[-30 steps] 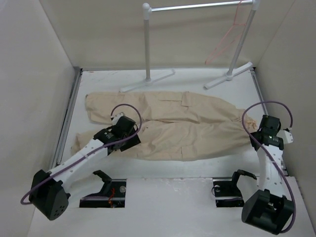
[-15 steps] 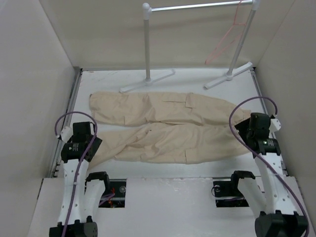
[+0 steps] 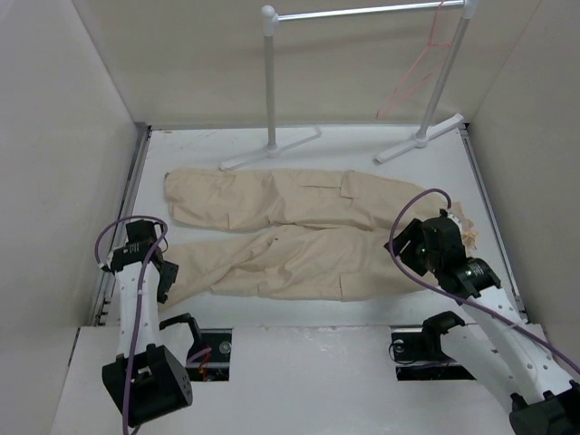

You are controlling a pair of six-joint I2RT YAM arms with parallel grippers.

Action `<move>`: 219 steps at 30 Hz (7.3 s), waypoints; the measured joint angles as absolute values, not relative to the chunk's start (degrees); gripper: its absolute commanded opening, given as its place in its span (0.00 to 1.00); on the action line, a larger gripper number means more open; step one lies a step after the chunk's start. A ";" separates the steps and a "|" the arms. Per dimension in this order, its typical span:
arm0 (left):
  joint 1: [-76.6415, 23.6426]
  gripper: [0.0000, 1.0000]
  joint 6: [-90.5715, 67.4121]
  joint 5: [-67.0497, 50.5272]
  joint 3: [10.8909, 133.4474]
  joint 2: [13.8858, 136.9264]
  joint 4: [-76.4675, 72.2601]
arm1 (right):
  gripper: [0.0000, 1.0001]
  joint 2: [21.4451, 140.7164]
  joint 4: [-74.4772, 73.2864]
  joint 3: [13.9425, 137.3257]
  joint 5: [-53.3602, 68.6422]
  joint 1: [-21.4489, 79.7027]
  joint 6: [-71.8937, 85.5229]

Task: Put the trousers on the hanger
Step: Flatten out the trousers at the center of the board.

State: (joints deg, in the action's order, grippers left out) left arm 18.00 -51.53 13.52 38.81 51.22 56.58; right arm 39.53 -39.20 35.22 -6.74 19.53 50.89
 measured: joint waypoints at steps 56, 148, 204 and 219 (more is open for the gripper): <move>19.49 0.03 -47.42 15.00 41.06 67.68 36.75 | 0.73 40.12 -35.53 35.53 0.47 19.59 43.90; 13.23 0.27 -50.85 7.75 69.43 103.39 30.98 | 0.51 42.46 -36.45 40.21 -3.68 7.09 42.65; 20.88 0.38 -52.93 11.57 68.29 99.94 18.20 | 0.66 57.23 -33.76 45.71 -3.46 0.45 42.94; -4.67 0.54 -53.89 18.94 54.35 75.42 16.49 | 0.59 90.30 -28.27 65.95 -18.17 -16.49 39.64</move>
